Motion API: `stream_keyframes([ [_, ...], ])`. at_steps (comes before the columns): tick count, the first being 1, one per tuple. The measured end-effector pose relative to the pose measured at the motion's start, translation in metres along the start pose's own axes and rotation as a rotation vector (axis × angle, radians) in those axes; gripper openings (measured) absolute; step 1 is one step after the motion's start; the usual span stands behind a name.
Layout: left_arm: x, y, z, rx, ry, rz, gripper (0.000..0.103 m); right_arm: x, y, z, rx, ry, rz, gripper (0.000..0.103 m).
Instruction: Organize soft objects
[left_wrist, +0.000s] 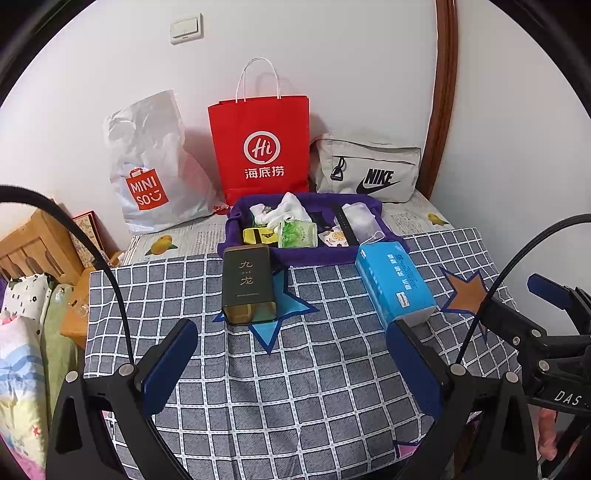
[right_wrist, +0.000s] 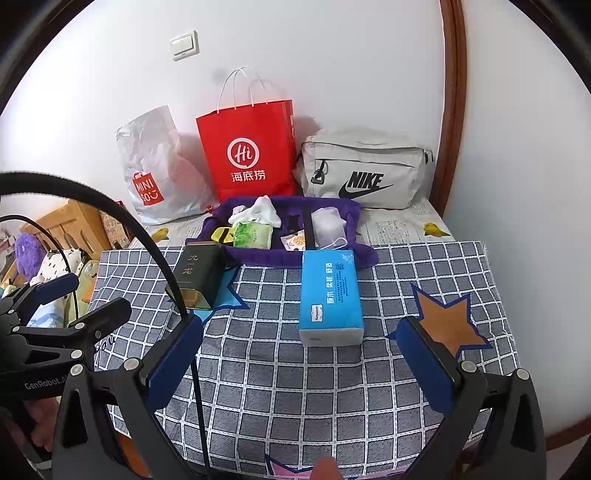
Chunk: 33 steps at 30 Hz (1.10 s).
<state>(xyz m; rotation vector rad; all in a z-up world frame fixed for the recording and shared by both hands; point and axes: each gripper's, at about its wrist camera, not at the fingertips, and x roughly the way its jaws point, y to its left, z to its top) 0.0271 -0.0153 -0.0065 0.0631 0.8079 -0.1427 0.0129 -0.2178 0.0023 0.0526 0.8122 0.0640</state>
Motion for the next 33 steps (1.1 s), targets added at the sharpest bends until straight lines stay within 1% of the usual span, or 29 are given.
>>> stream_keyframes([
  [33, 0.0018, 0.0007, -0.0016, 0.003, 0.006, 0.0, 0.103, -0.0028, 0.0002, 0.001, -0.007, -0.002, 0.004, 0.103],
])
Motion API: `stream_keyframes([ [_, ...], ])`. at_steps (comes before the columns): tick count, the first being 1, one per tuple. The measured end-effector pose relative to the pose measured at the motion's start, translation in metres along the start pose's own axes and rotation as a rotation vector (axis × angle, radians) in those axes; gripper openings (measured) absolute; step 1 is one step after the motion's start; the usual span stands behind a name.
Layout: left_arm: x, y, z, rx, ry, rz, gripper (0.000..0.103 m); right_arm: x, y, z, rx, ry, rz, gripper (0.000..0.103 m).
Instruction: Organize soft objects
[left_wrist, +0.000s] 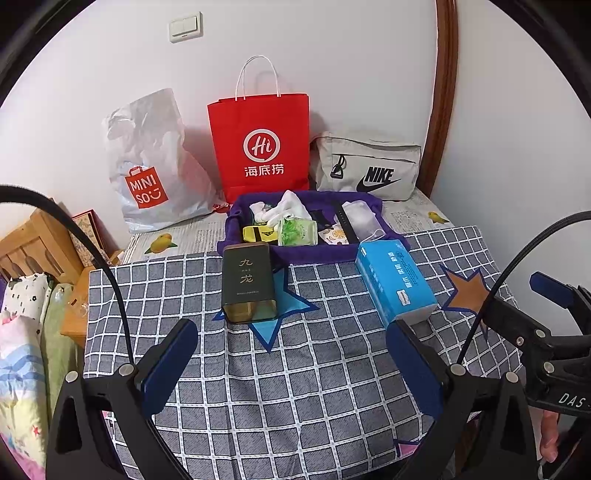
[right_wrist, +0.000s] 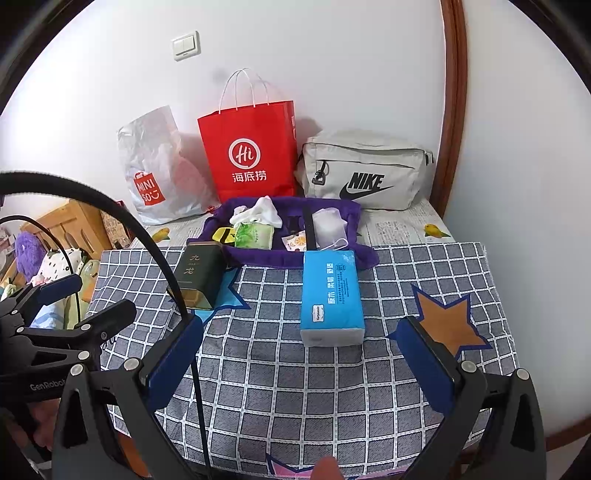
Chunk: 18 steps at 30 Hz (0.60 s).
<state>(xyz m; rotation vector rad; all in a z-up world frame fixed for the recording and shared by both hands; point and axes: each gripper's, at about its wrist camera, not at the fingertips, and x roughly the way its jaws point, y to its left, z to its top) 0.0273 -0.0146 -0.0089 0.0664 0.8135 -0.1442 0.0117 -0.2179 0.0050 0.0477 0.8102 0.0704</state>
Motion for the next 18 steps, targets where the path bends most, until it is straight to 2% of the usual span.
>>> stream_keyframes([
  [18, -0.0014, 0.0042, 0.0, -0.015, -0.024, -0.019, 0.103, -0.001, 0.0043, -0.0043, -0.004, -0.001, 0.017, 0.103],
])
